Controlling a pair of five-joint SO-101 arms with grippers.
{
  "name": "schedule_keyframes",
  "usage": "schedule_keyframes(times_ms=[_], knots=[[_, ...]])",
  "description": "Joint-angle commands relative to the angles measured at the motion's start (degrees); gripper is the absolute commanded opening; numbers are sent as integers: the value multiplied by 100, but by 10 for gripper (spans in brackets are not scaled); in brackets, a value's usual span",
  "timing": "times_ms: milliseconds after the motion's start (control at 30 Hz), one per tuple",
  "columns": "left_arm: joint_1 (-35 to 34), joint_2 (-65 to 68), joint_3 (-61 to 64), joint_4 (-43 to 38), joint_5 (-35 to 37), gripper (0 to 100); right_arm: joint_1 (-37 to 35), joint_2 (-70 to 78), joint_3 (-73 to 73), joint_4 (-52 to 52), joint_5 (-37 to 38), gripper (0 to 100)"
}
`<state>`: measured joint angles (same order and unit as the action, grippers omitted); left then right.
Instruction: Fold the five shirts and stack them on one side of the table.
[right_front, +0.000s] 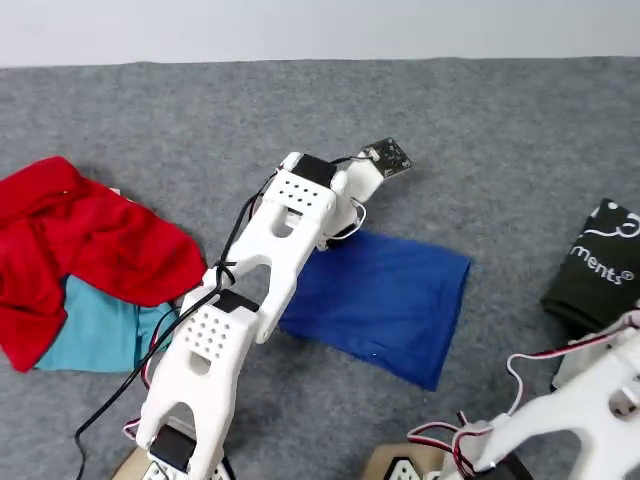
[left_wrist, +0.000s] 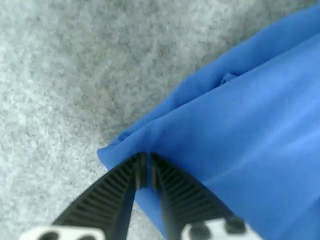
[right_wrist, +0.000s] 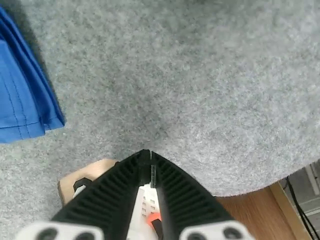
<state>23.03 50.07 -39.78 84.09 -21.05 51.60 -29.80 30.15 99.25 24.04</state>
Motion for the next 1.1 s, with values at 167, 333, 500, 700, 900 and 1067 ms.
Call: schedule_keyframes(times_ms=[167, 333, 500, 700, 900, 1067], knots=[[-290, -105, -374, -62, 0, 22, -101, -215, -35, 92, 26, 9], [-246, -114, -1103, 440, 18, 22, -101, -207, -35, 84, 26, 9], [-79, -114, -2422, 1398, 44, 22, -101, -207, -35, 92, 26, 9], [-264, -404, -3389, 1653, 809, 22, -110, -215, -70, 92, 26, 9], [-888, -1363, -2554, 1653, 1266, 22, -1218, -224, -114, 92, 18, 9], [-1662, -2708, -1235, 1653, 1266, 22, -2738, -154, -695, 48, -958, 9]])
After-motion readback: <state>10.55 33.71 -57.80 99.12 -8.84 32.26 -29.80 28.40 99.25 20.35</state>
